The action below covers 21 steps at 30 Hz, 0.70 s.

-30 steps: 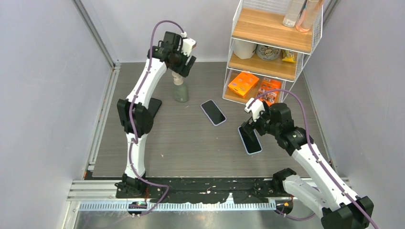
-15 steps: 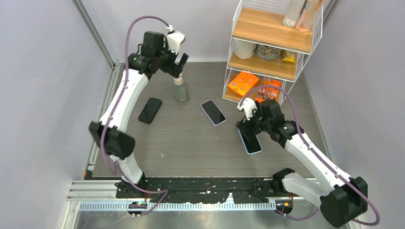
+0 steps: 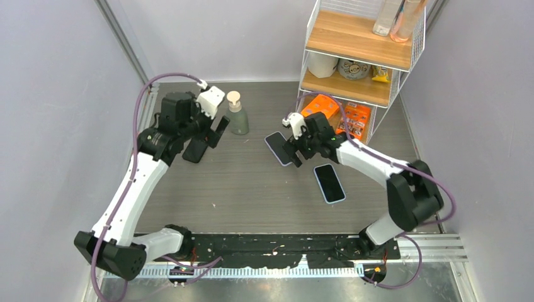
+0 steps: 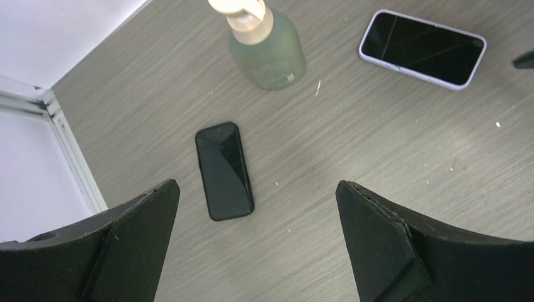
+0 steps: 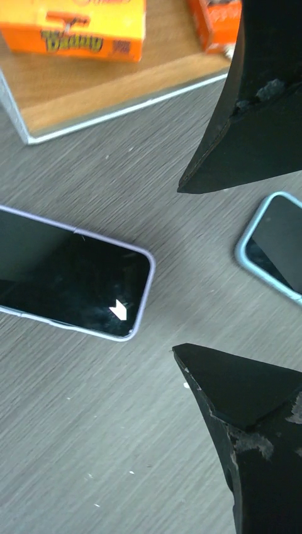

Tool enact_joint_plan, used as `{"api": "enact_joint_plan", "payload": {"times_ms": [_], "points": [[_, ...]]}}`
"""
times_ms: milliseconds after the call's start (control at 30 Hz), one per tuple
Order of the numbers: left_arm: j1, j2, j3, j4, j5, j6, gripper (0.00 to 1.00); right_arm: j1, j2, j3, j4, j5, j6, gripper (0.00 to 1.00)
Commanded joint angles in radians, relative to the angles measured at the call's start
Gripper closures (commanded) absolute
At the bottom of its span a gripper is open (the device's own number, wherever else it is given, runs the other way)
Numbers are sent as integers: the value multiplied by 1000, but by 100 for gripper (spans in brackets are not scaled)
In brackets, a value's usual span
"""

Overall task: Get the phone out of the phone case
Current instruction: Pick up the phone at the center of the board.

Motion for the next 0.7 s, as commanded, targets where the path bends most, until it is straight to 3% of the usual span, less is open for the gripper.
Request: {"api": "enact_joint_plan", "payload": {"times_ms": [0, 333, 667], "points": [[4, -100, -75, 33, -3, -6, 1, 26, 126, 111, 76, 8, 88, 5], [4, -159, -159, 22, 10, -22, 0, 39, 392, 309, -15, -13, 160, 5], [4, -147, -182, 49, 37, -32, 1, 49, 466, 357, -60, -9, 171, 5]]}}
